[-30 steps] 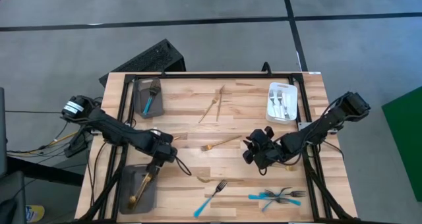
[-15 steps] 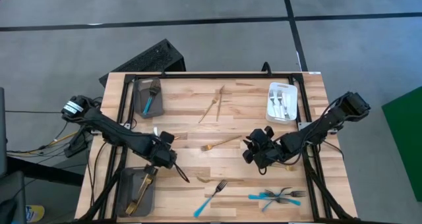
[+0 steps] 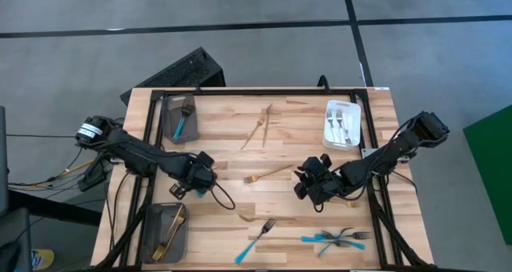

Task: Sort silverware by color (type)
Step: Put the blue fork into the top black bin

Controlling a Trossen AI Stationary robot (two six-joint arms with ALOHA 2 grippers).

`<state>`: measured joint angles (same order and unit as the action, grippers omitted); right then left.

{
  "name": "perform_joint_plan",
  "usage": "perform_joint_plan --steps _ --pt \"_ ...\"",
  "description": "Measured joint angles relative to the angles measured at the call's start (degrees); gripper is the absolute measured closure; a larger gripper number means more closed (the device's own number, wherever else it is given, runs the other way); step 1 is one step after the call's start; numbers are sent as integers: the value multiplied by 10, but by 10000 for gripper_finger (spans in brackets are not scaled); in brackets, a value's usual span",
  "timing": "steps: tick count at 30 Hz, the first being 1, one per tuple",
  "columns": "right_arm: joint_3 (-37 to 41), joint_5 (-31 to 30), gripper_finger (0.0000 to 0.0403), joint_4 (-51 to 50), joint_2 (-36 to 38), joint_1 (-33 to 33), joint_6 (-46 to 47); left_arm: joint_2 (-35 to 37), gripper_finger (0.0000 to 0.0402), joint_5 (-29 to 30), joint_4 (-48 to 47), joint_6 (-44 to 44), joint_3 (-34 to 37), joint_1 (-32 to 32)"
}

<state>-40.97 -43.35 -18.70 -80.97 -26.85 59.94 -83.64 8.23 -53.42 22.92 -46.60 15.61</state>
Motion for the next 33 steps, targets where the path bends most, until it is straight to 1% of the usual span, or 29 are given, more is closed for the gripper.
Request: perform_joint_plan --steps 5,8,14,25,33 --pt "0 0 282 -3 0 0 0 0 252 0 0 12 12 -17" --pt "0 0 282 -3 0 0 0 0 265 0 3 15 27 -25" --pt "0 0 282 -4 0 0 0 0 309 -1 -12 15 57 -46" --pt "0 0 282 -5 0 4 0 1 392 -1 -11 15 62 -70" --pt "0 0 282 0 0 4 0 1 397 -3 0 -6 58 -78"
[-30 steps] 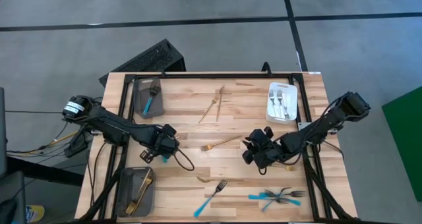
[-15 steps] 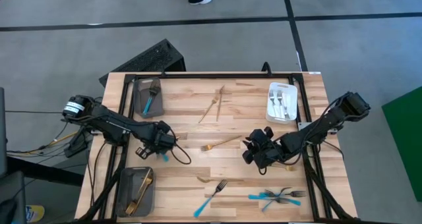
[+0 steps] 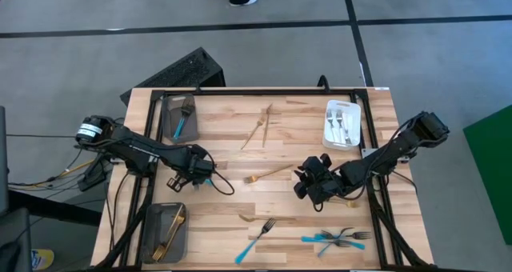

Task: Sort silverware by color (type)
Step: Put the blue fork into the top black bin

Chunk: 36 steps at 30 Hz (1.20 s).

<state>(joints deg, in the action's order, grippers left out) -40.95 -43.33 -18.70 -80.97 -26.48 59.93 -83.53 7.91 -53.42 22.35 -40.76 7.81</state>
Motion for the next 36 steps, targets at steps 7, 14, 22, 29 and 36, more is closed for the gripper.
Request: perform_joint_plan --steps 7,14,22,29,36 --pt "0 0 282 0 0 0 0 4 397 10 -7 -58 -47 -12" --pt "0 1 282 0 0 -1 1 4 397 100 -18 -124 -92 -51" --pt "0 1 282 0 0 -1 1 21 397 225 -68 -274 -136 -172" --pt "0 1 282 -1 0 -5 2 114 397 316 -73 -383 -138 -285" --pt "0 1 282 0 0 -5 2 198 397 288 -70 -418 -133 -372"
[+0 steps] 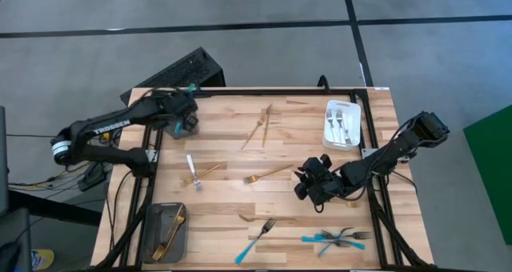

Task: Sort silverware by color (type)
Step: Put the blue fork into the top black bin, then put the white fork into the white bin

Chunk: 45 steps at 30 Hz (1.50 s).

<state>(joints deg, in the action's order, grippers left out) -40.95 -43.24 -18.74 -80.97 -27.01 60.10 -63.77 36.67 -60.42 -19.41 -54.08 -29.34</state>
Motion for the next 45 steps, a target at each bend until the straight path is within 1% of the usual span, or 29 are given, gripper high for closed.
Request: perform_joint_plan --steps 3,6,10,16,21,22,26,31,36,39,42,45 --pt "0 0 282 2 0 1 0 5 397 6 10 -14 1 -24" --pt "0 0 282 10 0 -3 0 5 393 6 65 -31 26 -43" --pt "0 0 282 10 -1 -18 0 -3 373 -30 120 -61 76 -70" --pt "0 0 282 7 -9 -33 -1 -18 333 -26 123 -104 124 -98" --pt "0 -2 282 7 -9 -27 -2 -18 301 -33 125 -91 130 -106" --pt "0 -1 282 6 -9 -25 -2 -17 297 -40 125 -81 130 -104" --pt "0 -1 282 9 -9 -16 -2 -15 288 -98 151 -41 130 -89" --pt "0 -1 282 13 -9 -10 -1 -15 287 -159 224 -5 130 -41" --pt "0 18 282 13 -9 -10 13 -20 288 -180 265 52 130 18" --pt "0 21 282 13 -9 -10 14 -20 288 -191 265 91 130 47" --pt "0 28 282 13 -9 -10 14 -20 288 -215 263 130 130 72" --pt "0 29 282 14 -9 -10 14 -20 288 -223 256 134 135 88"
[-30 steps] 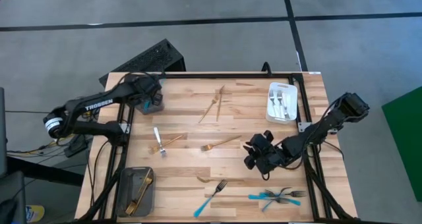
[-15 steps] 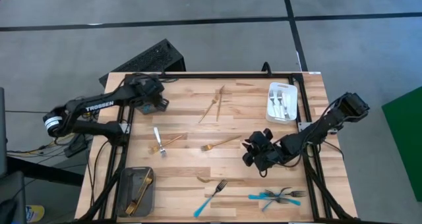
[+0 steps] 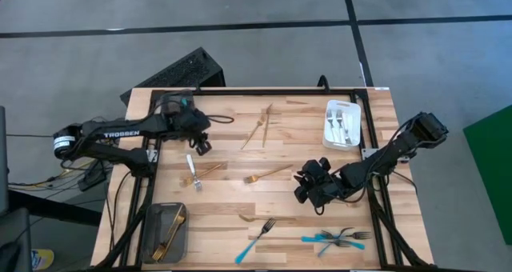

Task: Sort silverware by color (type)
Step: Put the white fork into the white bin

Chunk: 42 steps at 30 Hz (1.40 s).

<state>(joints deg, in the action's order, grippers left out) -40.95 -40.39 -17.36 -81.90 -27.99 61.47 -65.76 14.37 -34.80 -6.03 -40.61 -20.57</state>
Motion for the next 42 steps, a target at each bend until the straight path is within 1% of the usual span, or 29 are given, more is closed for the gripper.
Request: perform_joint_plan --steps 3,5,7,9,14,17,22,26,28,34,38,42 --pt "0 0 282 0 0 -2 0 0 288 26 -12 -25 23 0" --pt "0 0 282 0 0 -2 0 0 288 51 -42 -43 38 -5" --pt "0 0 282 -2 0 -2 -1 0 288 74 -65 -77 53 -11" --pt "0 0 282 -1 0 -1 -3 2 288 85 -68 -108 63 -13" --pt "0 0 282 -2 0 8 -4 7 288 80 -65 -129 44 -9" --pt "0 0 282 -1 0 16 -4 7 288 71 -52 -136 25 6" --pt "0 0 282 1 0 19 -4 7 288 65 -10 -136 16 61" --pt "0 0 282 1 0 20 -5 7 288 24 20 -161 16 123" --pt "0 -4 282 2 0 24 -4 7 288 16 27 -187 16 160" --pt "0 -5 282 24 0 41 -5 5 288 54 4 -273 16 263" --pt "0 -5 282 30 0 40 -7 0 288 86 -21 -358 16 300" --pt "0 -2 282 30 0 40 -15 0 288 108 -26 -457 37 316"
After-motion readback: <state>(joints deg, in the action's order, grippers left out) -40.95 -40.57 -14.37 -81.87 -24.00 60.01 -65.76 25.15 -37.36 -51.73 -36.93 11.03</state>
